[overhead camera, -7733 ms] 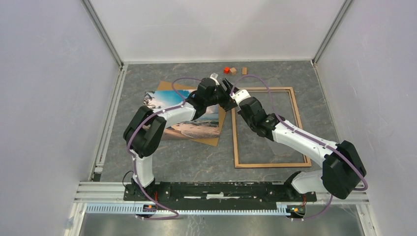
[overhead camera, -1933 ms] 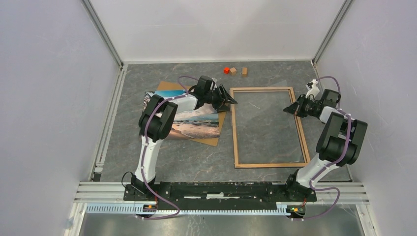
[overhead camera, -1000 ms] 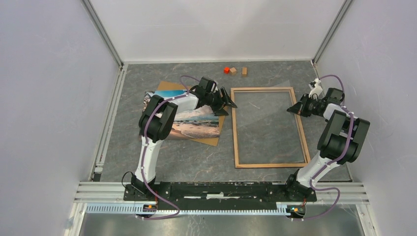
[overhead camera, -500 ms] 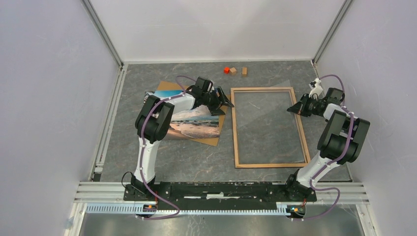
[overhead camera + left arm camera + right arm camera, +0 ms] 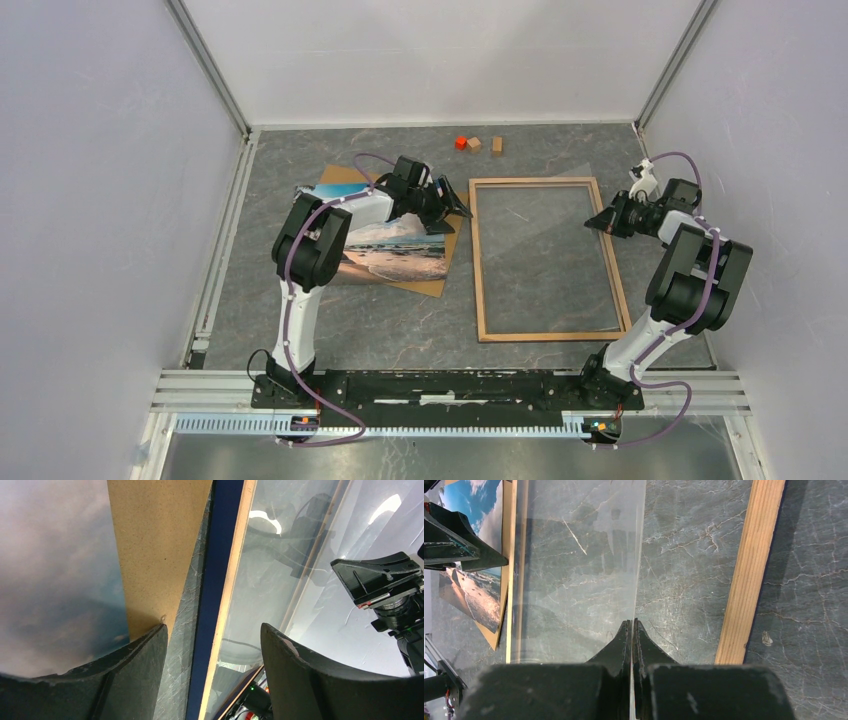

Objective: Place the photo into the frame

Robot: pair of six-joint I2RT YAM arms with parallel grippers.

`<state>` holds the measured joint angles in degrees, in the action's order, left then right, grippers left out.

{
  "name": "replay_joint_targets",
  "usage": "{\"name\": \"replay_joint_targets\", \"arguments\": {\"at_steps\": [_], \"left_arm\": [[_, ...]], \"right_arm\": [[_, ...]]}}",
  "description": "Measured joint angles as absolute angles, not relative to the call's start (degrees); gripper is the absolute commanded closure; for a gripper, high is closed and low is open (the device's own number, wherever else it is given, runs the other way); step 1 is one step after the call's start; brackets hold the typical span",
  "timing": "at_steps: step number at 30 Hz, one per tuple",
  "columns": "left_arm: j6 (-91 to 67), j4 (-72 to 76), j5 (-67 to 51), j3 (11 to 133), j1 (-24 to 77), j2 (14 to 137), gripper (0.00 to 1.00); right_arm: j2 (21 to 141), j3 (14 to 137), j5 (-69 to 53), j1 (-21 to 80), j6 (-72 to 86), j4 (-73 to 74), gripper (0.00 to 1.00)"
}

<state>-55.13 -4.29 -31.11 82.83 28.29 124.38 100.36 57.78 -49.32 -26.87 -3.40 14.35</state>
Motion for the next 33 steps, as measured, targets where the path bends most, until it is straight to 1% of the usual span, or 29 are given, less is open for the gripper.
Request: {"name": "replay_joint_targets", "arguments": {"at_steps": [16, 25, 33], "left_arm": [[-55.0, -4.2, -31.0, 82.2, 28.2, 123.9, 0.25], [-55.0, -4.3, -31.2, 82.3, 28.9, 124.1, 0.31], [-55.0, -4.2, -31.8, 84.8, 30.5, 126.3, 0.32]], "right_arm": [[100.4, 57.8, -49.4, -27.5, -3.4, 14.2, 1.00], [100.4, 57.5, -50.8, -27.1, -3.1, 12.4, 1.00], [100.4, 55.9, -51.4, -26.5, -1.8, 8.4, 1.00]]}}
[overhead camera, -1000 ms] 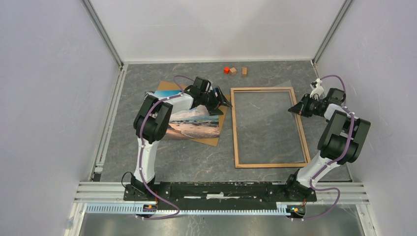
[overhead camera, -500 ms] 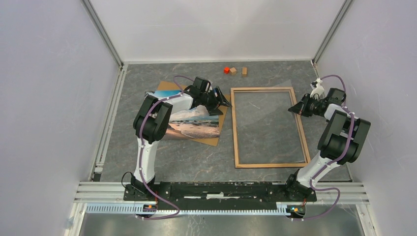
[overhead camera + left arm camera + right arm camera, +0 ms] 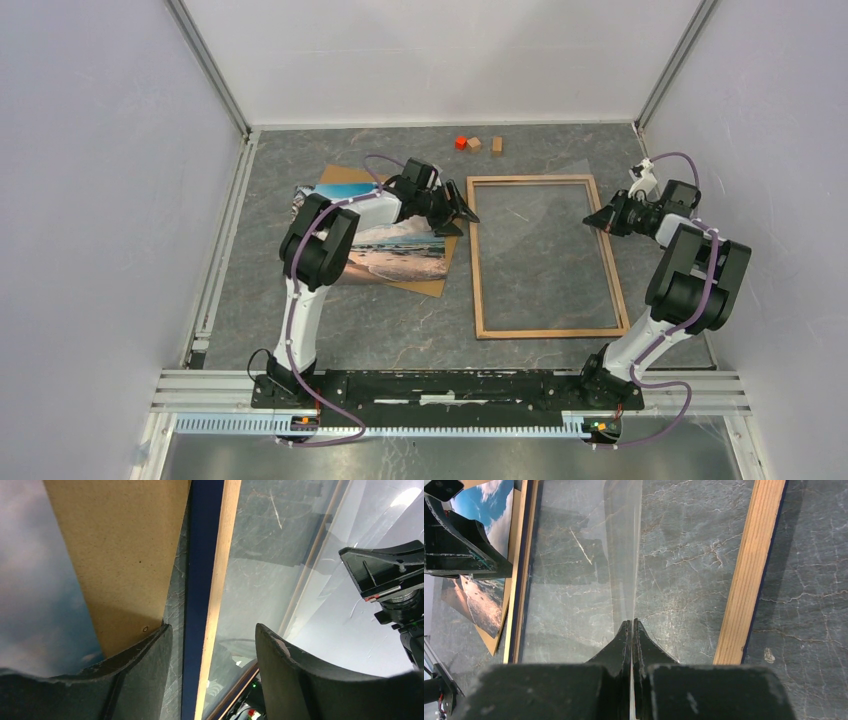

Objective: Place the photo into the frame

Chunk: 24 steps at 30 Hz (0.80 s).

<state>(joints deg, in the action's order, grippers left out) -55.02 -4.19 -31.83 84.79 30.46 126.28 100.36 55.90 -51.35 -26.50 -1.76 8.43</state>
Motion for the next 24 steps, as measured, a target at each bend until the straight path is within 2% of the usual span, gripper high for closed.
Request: {"name": "replay_joint_targets", "arguments": {"at_steps": [4, 9, 14, 19, 24], "left_arm": [[-55.0, -4.2, -32.1, 84.9, 31.0, 126.8, 0.32], [-55.0, -4.2, -32.1, 85.1, 31.3, 126.9, 0.32], [-55.1, -4.2, -32.1, 85.1, 31.4, 127.0, 0.31], [-54.9, -4.3, -31.7, 85.1, 31.6, 126.8, 0.25], [-51.7, -7.4, -28.6, 83.1, 31.5, 122.9, 0.21]], "right_arm": [[100.4, 55.3, -51.4, -26.1, -1.3, 7.4, 0.99], [100.4, 55.1, -51.0, -25.8, -1.0, 7.4, 0.89], [100.3, 54.9, -49.6, -25.3, -0.8, 7.4, 0.66], [99.7, 54.9, -46.4, -24.9, -0.6, 8.6, 0.39], [97.0, 54.9, -41.1, -24.8, -0.9, 10.7, 0.25]]}}
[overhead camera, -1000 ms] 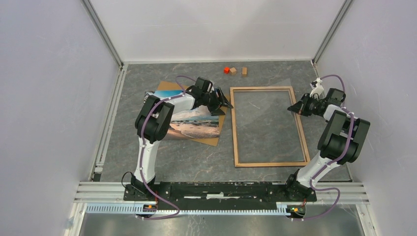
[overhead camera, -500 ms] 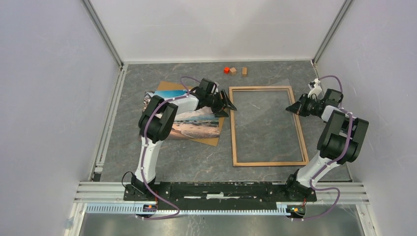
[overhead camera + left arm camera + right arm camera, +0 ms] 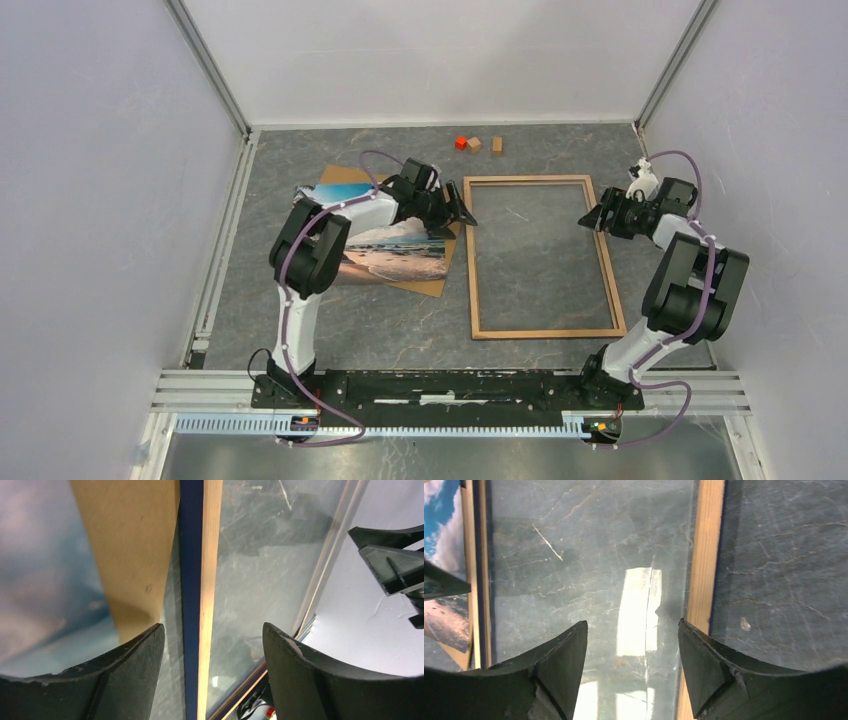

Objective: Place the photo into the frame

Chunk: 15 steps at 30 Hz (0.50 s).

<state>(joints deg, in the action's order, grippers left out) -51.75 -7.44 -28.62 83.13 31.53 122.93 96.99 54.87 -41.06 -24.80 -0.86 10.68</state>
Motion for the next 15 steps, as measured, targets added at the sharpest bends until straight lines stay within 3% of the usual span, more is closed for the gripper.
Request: {"name": "replay_joint_targets", "arguments": {"at_steps": [4, 11, 15], "left_arm": [[-48.7, -11.0, -25.9, 79.6, 31.5, 116.8, 0.20], [-47.3, -9.9, -25.1, 71.4, 32.1, 107.1, 0.19], [-49.6, -6.4, -25.2, 68.2, 35.4, 107.8, 0.18]], "right_arm": [[94.6, 54.9, -36.9, -24.7, -1.0, 12.9, 0.16], [88.3, 55.9, -22.7, -23.0, -1.1, 18.1, 0.13], [82.6, 53.7, -17.9, -18.7, 0.8, 16.0, 0.12]]}}
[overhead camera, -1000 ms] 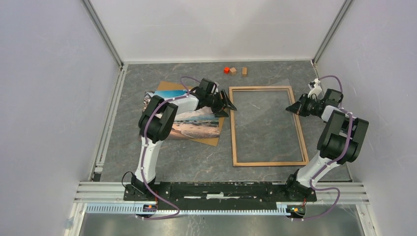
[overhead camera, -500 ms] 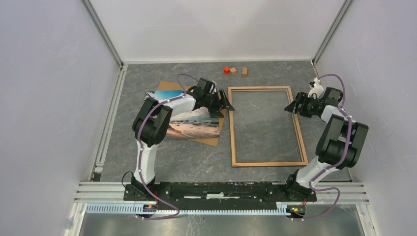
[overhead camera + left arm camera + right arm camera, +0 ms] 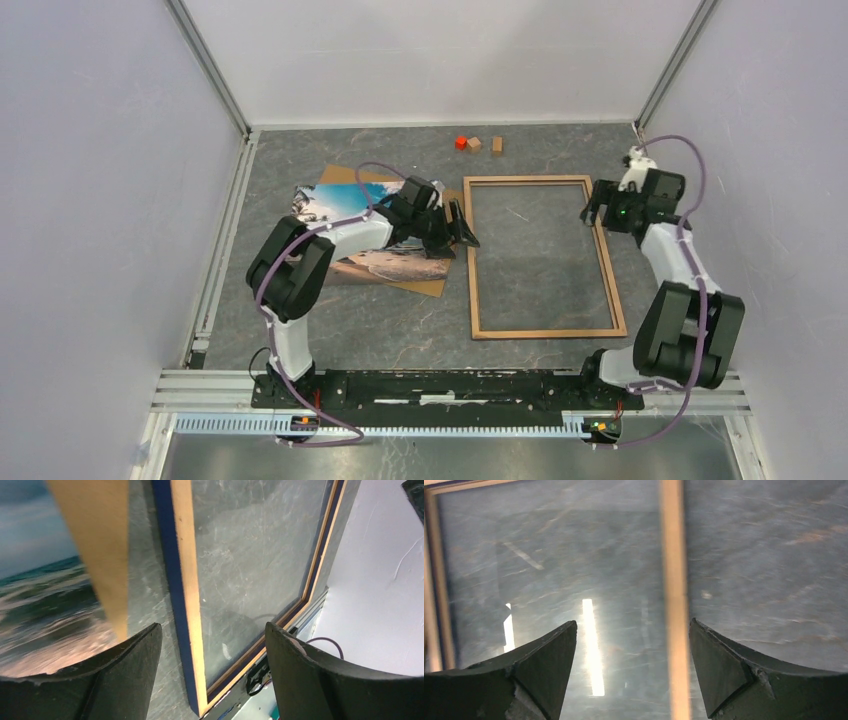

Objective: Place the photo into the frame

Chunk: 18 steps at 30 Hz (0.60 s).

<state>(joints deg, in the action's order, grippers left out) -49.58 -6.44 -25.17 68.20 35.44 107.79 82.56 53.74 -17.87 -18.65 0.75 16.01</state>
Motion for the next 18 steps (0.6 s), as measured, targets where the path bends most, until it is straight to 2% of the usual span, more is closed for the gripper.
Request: {"name": "replay_joint_targets", "arguments": {"at_steps": [5, 9, 11, 13, 16, 18], "left_arm": [[-53.4, -1.5, -25.1, 69.2, 39.6, 114.2, 0.18], [-57.1, 1.7, -25.6, 74.6, 42.0, 119.6, 0.18], [-57.7, 2.0, -25.6, 78.5, 43.3, 122.5, 0.18], [-57.7, 2.3, -25.5, 81.4, 44.2, 124.4, 0.17], [-57.6, 3.4, -25.5, 79.4, 44.4, 123.2, 0.16], [-56.6, 3.4, -25.5, 73.3, 43.3, 118.7, 0.14]], "right_arm": [[78.5, 50.4, -17.2, -8.9, 3.9, 14.7, 0.12], [78.2, 49.8, -15.9, -6.0, 6.8, 14.7, 0.11], [77.6, 49.6, -13.6, -5.3, 9.1, 14.8, 0.04], [77.3, 49.7, -12.6, -5.1, 10.8, 14.8, 0.02], [77.4, 50.1, -13.0, -4.9, 12.2, 15.0, 0.02], [77.4, 50.1, -15.0, -4.8, 13.6, 14.4, 0.02]]}}
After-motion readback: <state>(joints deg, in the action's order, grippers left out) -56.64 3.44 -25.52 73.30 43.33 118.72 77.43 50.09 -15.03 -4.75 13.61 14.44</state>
